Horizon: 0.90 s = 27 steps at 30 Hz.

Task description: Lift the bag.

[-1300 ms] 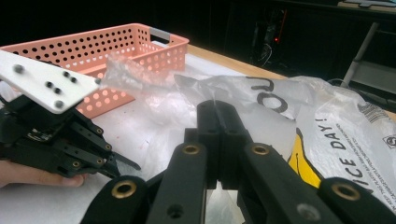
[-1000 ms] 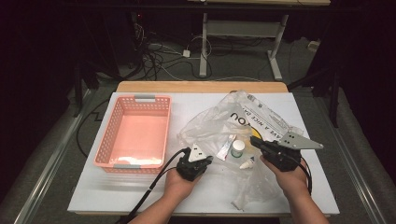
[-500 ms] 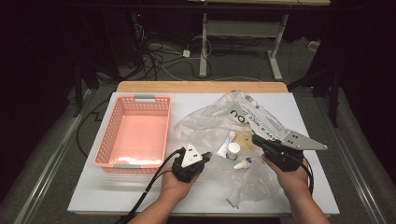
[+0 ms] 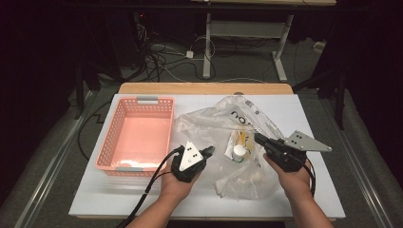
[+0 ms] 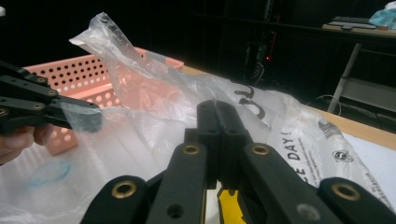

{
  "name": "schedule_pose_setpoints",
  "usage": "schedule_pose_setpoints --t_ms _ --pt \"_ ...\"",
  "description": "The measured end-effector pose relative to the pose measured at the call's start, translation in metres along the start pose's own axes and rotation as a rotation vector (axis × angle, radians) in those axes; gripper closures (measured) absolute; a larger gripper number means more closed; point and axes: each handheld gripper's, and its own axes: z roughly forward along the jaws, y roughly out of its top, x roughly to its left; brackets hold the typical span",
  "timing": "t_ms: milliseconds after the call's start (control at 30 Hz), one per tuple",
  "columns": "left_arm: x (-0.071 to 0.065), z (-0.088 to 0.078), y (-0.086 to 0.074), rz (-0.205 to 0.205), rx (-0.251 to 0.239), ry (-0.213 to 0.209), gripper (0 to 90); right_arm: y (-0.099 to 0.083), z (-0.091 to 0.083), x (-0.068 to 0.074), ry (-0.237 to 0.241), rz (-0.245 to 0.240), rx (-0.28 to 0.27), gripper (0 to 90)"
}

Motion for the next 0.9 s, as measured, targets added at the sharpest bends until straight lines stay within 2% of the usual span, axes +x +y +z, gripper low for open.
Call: schedule_pose_setpoints --t_ms 200,333,600,733,900 --pt "0.009 -0.005 0.012 0.022 -0.016 0.032 88.4 0.018 -0.005 -0.011 -0.047 -0.004 -0.021 90.0" --pt "0.016 -0.008 0.019 0.021 -0.039 0.054 88.4 0.033 -0.011 -0.017 -0.074 -0.022 -0.065 90.0" --pt "0.021 -0.005 0.030 -0.003 -0.090 0.057 88.3 0.035 -0.006 -0.015 -0.085 -0.004 -0.126 90.0" --pt "0.025 -0.006 0.044 0.010 -0.127 0.067 88.4 0.039 -0.001 -0.015 -0.088 -0.003 -0.133 90.0" --pt "0.030 -0.013 0.073 0.056 -0.180 0.093 88.4 0.054 -0.001 -0.018 -0.105 -0.017 -0.162 90.0"
